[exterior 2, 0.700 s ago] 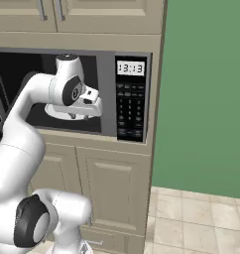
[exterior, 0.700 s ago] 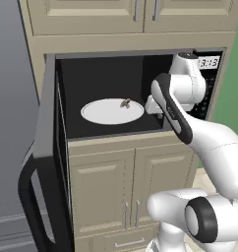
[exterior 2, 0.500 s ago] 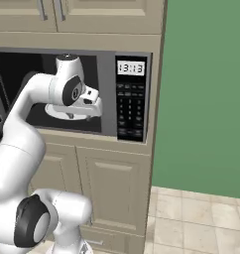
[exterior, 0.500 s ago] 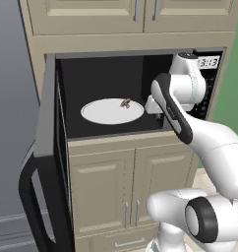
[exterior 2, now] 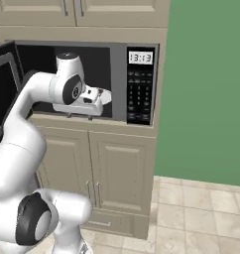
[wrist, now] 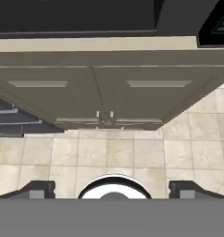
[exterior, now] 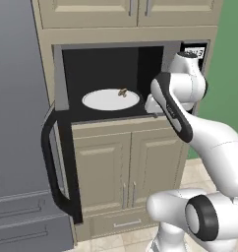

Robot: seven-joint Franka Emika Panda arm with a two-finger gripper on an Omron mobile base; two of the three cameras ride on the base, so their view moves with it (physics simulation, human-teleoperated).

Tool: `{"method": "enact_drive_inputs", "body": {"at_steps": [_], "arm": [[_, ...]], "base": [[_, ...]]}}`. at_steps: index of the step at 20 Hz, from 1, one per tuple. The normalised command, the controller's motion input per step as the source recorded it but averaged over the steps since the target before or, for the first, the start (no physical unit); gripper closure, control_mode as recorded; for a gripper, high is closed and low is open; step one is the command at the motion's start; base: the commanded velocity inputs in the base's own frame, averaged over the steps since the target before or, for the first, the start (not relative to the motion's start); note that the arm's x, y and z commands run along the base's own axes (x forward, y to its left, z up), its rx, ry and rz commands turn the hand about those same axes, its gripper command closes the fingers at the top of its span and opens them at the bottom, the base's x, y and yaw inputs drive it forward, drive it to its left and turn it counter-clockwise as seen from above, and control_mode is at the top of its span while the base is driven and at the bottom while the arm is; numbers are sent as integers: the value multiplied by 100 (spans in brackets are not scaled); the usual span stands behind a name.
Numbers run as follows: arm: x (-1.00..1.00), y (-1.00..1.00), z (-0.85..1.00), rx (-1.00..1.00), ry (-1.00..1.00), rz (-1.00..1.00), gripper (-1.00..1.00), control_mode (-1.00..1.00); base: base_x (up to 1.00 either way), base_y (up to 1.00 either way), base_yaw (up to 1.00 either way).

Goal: Close the microwave door.

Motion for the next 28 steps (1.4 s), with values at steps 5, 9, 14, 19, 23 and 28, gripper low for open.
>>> {"method": "enact_drive_inputs", "body": {"at_steps": [5, 9, 14, 19, 23, 28], "arm": [[0, 0, 0, 0, 0, 0, -100, 100], [0, 0, 0, 0, 0, 0, -100, 100], [0, 0, 0, 0, 0, 0, -100, 100], [0, 6, 0, 0, 0, 0, -100, -100], [-29, 21, 26, -1, -25, 0, -100, -100], [-71, 69, 85, -29, -44, -3, -100, -100]], "base": [[-67, 24, -1], [-66, 23, 0], [-50, 23, 0], [-8, 14, 0], [0, 0, 0], [0, 0, 0]]}}
